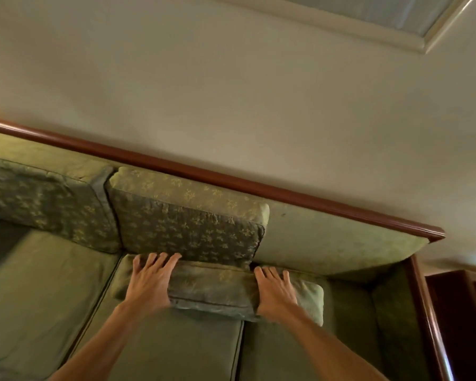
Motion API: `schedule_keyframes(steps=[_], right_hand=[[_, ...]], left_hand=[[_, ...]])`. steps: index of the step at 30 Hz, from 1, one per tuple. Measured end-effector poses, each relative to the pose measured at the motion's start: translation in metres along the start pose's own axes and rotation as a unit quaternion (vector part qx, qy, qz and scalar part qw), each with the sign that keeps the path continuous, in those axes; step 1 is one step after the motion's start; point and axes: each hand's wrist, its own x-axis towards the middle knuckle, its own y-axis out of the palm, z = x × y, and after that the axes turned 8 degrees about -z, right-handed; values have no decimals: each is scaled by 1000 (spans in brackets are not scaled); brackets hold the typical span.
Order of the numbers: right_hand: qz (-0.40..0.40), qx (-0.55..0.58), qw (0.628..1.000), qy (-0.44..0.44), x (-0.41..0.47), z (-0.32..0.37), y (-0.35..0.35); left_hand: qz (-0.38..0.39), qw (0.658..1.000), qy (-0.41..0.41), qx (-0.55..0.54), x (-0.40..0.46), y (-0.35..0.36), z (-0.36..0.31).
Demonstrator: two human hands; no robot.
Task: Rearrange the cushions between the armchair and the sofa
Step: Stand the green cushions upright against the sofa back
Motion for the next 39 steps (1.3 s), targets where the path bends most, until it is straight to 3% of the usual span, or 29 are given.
schedule_keyframes(steps=[4,12,21,24,27,31,34,39], right_hand=[[-26,85,996,-32,-21,-59,-9],[-67,106,992,-10,-62,-243,-63],[-98,36,993,61,-73,-408,-90],[-58,1,994,94,-63,-423,-67],[-39,-15,989,141,-60,-416,-42],[-132,30,978,158,-40,-394,-22],[-85,32,984,155,-25,-392,-15],[-38,47,987,148,-8,-403,-17]], left_hand=[[-56,998,12,34,0,-21,-47],[52,993,102,23,66,-83,-226],[70,981,176,32,174,-78,-367],[56,985,157,33,196,-45,-380],[26,997,72,22,201,-7,-383],[-25,999,31,17,193,19,-373],[31,999,16,36,198,18,-364],[113,993,9,-28,235,3,-354]])
